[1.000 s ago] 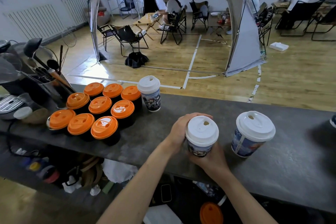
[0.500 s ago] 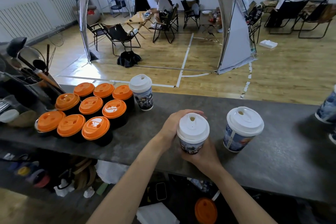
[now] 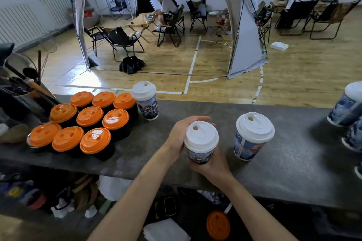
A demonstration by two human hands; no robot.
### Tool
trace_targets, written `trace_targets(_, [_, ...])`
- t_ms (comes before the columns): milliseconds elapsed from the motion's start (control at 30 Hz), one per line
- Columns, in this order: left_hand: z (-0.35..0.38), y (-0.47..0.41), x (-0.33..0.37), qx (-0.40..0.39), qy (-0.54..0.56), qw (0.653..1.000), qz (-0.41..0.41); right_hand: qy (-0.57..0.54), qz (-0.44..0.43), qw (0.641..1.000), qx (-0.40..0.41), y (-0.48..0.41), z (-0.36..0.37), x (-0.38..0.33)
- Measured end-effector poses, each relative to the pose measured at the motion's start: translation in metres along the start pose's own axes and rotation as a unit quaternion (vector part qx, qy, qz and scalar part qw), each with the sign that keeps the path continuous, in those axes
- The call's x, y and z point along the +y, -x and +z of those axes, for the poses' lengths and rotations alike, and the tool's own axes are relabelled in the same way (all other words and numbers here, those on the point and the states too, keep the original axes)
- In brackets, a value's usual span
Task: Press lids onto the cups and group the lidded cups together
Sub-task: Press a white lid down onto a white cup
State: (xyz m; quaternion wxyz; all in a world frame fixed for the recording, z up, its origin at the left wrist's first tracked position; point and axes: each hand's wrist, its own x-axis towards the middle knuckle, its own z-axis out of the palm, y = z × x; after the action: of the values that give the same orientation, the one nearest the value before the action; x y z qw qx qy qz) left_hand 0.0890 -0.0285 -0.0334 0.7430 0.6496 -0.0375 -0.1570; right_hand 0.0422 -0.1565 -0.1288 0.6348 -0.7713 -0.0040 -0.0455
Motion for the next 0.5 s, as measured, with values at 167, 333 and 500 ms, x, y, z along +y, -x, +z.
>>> trace_targets(167, [0.005, -0.001, 0.006, 0.008, -0.036, 0.999, 0.002, -0.013, -0.013, 1.000, 0.004, 0.001, 0.001, -0.006])
trace_targets(333, [0.017, 0.008, -0.013, 0.154, -0.004, 0.983, 0.095, -0.024, -0.014, 0.999, 0.018, 0.003, 0.003, -0.008])
trace_targets(500, [0.009, 0.005, -0.002, 0.053, 0.009, 0.998, 0.031, -0.015, -0.011, 1.000, 0.008, 0.002, 0.001, -0.008])
